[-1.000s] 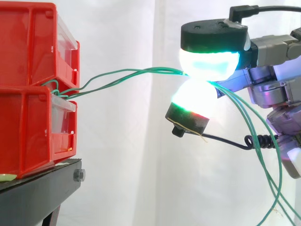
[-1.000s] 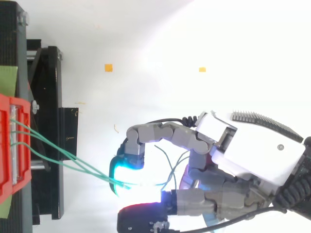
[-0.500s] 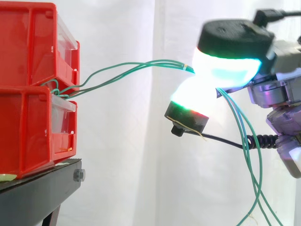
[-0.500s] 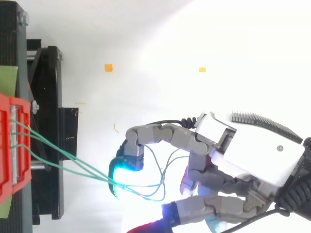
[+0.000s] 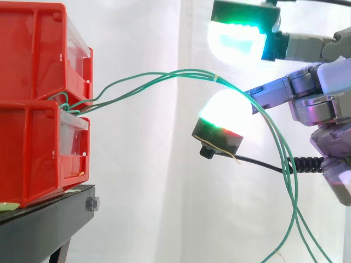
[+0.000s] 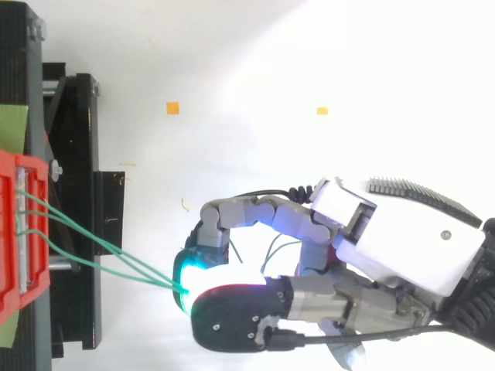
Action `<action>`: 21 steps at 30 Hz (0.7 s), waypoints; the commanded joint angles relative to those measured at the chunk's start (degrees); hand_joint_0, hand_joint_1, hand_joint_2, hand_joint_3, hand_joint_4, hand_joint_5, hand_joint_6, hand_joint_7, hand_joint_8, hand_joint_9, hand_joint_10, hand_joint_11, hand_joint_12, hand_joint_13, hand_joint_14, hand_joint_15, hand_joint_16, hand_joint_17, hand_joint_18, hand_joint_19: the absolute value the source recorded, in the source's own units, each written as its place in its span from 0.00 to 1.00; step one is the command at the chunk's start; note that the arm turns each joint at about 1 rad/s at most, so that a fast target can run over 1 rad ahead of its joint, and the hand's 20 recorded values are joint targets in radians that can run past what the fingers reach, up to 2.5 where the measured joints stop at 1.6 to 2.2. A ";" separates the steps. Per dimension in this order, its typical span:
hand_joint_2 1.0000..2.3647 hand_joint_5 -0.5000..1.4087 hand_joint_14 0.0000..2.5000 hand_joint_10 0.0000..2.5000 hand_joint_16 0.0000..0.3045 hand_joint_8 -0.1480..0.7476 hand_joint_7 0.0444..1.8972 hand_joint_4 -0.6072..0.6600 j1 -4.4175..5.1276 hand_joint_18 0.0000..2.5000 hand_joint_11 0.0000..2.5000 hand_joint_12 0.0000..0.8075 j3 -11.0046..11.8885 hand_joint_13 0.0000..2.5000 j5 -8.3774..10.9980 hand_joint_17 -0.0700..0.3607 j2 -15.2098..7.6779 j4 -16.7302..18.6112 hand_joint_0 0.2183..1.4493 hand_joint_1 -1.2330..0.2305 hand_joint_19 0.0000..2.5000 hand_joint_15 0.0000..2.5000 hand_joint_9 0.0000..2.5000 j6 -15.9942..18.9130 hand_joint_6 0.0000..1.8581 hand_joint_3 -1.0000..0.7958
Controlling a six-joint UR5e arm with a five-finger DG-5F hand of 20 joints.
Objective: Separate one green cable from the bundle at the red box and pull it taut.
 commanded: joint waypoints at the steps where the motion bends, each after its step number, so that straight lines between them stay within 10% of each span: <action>1: 0.00 0.34 0.01 1.00 0.19 0.19 0.73 0.51 -0.01 0.69 0.15 0.55 -0.04 0.92 0.00 0.46 0.06 0.00 0.32 0.51 0.09 0.28 1.00 0.00 0.27 0.28; 21: 0.01 0.34 0.01 1.00 0.21 0.18 0.71 0.50 -0.01 0.75 0.18 0.56 -0.04 0.96 0.00 0.50 0.06 -0.08 0.35 0.26 0.03 0.30 1.00 0.00 0.27 0.51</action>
